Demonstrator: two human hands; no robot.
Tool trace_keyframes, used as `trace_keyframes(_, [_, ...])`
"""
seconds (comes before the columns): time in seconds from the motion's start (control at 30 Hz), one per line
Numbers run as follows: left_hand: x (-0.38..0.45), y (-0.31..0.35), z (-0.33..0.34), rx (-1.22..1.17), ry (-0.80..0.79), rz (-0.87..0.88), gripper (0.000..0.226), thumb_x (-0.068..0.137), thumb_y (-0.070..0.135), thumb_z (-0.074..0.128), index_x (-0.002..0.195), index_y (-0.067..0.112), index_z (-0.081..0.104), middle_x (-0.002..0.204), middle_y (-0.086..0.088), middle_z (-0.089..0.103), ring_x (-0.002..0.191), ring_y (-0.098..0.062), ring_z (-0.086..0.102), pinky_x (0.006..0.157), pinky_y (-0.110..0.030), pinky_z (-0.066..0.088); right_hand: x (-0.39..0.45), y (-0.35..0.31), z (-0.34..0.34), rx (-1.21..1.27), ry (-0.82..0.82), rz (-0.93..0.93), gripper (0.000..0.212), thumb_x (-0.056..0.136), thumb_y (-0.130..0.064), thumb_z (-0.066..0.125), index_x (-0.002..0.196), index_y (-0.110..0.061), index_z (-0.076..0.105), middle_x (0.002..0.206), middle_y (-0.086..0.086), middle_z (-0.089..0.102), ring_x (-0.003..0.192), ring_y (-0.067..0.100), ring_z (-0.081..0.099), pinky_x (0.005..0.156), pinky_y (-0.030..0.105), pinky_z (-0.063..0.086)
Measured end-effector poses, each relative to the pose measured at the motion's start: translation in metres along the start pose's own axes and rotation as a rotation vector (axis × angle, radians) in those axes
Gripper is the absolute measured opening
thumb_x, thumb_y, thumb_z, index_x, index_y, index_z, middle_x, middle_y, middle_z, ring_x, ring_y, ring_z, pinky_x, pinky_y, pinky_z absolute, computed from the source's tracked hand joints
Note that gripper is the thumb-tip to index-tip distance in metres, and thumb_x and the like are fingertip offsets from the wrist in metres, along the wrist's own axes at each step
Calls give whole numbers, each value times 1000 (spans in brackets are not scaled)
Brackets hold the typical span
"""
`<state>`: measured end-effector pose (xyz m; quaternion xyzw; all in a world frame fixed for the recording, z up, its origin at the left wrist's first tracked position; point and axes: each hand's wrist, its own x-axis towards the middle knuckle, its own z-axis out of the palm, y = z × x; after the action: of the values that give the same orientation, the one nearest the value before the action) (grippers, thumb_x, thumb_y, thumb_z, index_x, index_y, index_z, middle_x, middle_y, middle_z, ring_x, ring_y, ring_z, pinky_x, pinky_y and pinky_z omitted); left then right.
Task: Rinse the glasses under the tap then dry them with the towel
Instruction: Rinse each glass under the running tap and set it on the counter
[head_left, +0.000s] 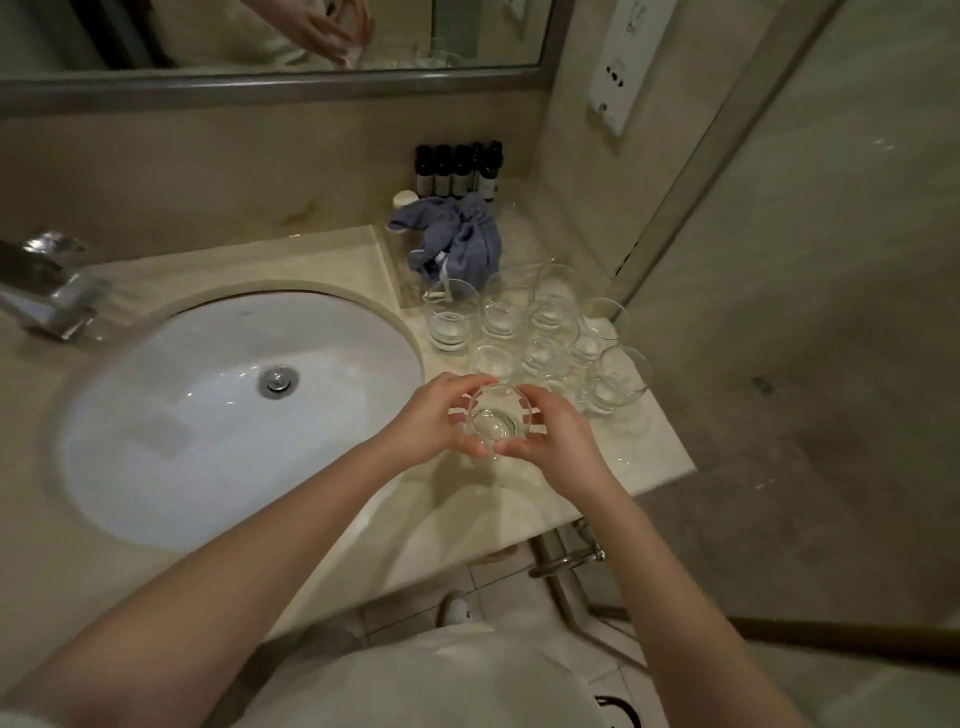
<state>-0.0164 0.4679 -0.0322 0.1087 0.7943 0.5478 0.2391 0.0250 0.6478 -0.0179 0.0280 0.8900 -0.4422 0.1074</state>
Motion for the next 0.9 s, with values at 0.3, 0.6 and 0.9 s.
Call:
trace_keyframes(0.3, [13,-1,19,6,141,-54,85,59,-6,87,122,39,51,115,-4,50,113,-21,55,85,-11,45,26,10,-17,-347,-104,-126,74,78,-31,78,141,-12,45,132,10,53,123,26,39,90,26,30])
trace_keyframes(0.6, [20,-3,25,-17,194,-111,88,60,-9,85,126,37,49,118,-7,49,117,-23,53,88,-18,45,39,8,-24,-581,-150,-201,75,82,-40,72,144,-11,40,139,9,43,128,25,32,99,29,33])
trace_keyframes(0.9, [22,9,32,102,254,-128,87,60,0,89,138,19,53,122,-10,56,110,-19,55,87,-29,52,47,4,-31,-627,-212,-231,77,85,-35,72,148,-13,34,137,10,37,127,26,31,102,28,31])
